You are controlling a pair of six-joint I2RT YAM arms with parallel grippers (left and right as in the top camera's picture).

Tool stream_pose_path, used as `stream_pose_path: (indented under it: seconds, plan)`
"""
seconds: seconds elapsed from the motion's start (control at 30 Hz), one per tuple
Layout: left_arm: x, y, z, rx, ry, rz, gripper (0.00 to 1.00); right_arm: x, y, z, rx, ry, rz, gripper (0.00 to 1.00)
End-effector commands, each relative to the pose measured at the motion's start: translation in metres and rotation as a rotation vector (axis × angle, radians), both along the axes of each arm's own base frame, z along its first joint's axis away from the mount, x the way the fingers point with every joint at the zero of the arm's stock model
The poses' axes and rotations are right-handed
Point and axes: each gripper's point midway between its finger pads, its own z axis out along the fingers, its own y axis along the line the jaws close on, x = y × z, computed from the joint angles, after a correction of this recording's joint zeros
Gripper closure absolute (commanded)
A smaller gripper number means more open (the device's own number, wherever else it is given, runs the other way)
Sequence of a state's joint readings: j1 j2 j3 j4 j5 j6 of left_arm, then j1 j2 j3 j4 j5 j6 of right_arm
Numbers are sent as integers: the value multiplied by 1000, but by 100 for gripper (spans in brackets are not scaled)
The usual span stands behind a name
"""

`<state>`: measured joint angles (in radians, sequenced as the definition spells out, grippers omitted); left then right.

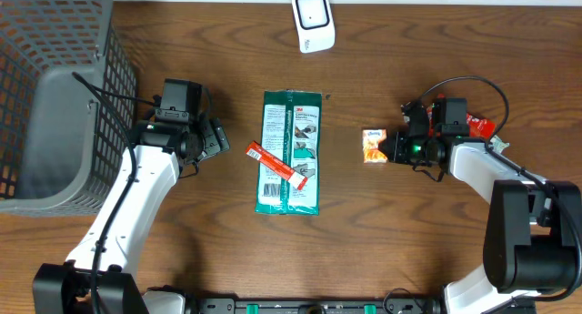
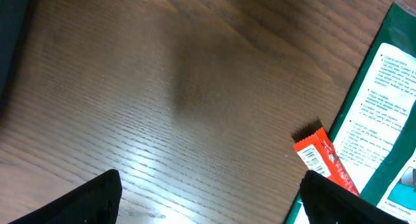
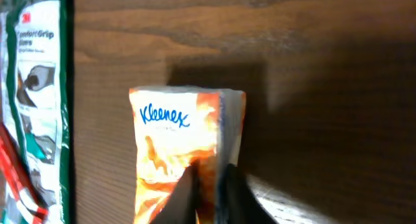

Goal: Scan the item barcode

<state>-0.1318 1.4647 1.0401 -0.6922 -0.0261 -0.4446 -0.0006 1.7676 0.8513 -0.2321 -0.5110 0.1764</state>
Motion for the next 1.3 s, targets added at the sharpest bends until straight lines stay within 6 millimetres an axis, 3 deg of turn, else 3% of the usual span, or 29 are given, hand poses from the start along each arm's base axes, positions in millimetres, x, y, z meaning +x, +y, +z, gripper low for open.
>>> stream_pose_path:
  seconds: [0.0, 0.13, 0.23, 0.83, 0.97, 1.13, 1.27]
  plan:
    - [3, 2, 2, 6, -4, 8, 11, 0, 4, 6, 7, -6, 3, 99]
    - [3, 2, 2, 6, -4, 8, 11, 7, 4, 34, -30, -47, 2, 99]
    - [3, 2, 2, 6, -4, 8, 11, 7, 1, 52, -163, -85, 8, 99]
    - [3, 2, 2, 6, -4, 8, 11, -25, 35, 111, -1299, -492, 48, 99]
    - [3, 2, 2, 6, -4, 8, 11, -30, 46, 99, -1410, -515, 108, 99]
    - [3, 2, 2, 6, -4, 8, 11, -31, 49, 75, -1450, -479, 162, 99]
    - [3, 2, 2, 6, -4, 8, 11, -31, 50, 66, -1447, -464, 181, 99]
